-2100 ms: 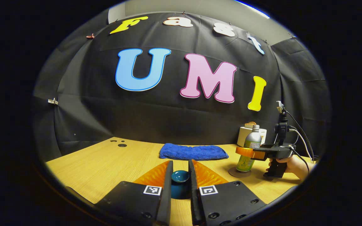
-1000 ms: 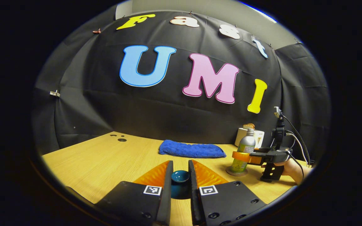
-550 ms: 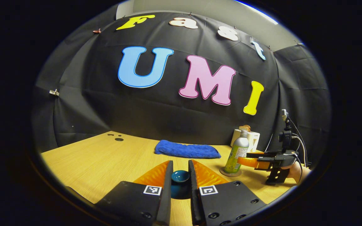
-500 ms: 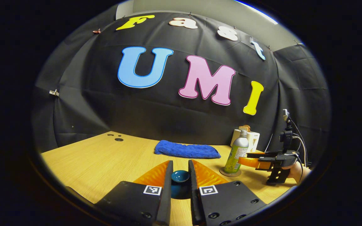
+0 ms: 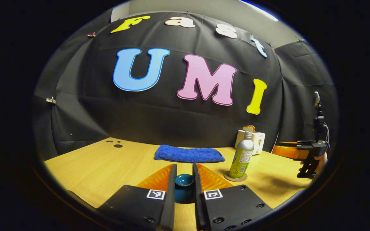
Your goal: Open the teacup lid with one hand, grasp the water bottle and pour water into the teacup with the other hand; after pouring, place the water bottle on the coaster and then close the teacup lid.
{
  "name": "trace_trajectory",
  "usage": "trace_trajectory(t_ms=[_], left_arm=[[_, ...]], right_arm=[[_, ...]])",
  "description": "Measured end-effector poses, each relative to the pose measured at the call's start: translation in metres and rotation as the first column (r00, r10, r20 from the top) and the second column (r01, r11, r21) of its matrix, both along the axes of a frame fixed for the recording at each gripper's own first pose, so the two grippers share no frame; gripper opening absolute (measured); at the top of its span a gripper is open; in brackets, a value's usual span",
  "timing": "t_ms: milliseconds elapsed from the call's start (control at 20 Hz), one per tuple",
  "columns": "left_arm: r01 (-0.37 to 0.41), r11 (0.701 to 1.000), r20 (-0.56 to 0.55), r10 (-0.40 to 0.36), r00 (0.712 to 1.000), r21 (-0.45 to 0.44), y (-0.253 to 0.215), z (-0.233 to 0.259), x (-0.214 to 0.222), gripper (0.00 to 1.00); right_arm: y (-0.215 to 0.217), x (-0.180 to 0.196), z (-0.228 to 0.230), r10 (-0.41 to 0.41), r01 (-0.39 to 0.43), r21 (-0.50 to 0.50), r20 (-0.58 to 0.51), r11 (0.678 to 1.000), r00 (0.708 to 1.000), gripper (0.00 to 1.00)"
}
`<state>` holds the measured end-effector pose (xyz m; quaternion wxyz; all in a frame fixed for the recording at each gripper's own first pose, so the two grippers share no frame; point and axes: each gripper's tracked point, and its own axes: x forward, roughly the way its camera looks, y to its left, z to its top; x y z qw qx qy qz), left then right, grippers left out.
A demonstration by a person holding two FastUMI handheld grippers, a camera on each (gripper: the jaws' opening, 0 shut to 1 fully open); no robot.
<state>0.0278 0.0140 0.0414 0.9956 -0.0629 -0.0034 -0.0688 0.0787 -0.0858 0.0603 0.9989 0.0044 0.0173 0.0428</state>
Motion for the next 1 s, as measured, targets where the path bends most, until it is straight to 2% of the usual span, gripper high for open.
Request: trace_trajectory(t_ms=[450, 500, 550, 600, 850, 1000], left_arm=[[0.043, 0.998, -0.043, -0.041, 0.998, 0.050, -0.027, -0.017, 0.036, 0.30], [0.040, 0.997, -0.049, -0.037, 0.998, 0.067, -0.028, -0.020, 0.040, 0.30], [0.036, 0.996, -0.054, -0.031, 0.998, 0.087, -0.029, -0.023, 0.044, 0.32], [0.033, 0.994, -0.061, -0.027, 0.998, 0.105, -0.030, -0.026, 0.047, 0.32], [0.015, 0.984, -0.111, 0.005, 0.994, 0.180, -0.032, -0.044, 0.059, 0.30], [0.022, 0.981, -0.128, 0.003, 0.992, 0.195, -0.036, -0.048, 0.064, 0.30]], right_arm=[[-0.017, -0.036, 0.005, -0.042, 0.042, 0.007, 0.033, 0.999, 0.999, 0.99], [-0.018, -0.038, 0.003, -0.043, 0.042, 0.019, 0.027, 0.999, 0.999, 0.99], [-0.019, -0.039, 0.001, -0.043, 0.042, 0.032, 0.022, 0.999, 0.999, 0.94], [-0.020, -0.041, -0.001, -0.044, 0.043, 0.044, 0.019, 0.998, 0.999, 0.99], [-0.030, -0.039, -0.013, -0.076, 0.076, 0.051, -0.003, 0.996, 0.997, 0.98], [-0.031, -0.039, -0.019, -0.077, 0.078, 0.048, -0.017, 0.996, 0.997, 0.98]])
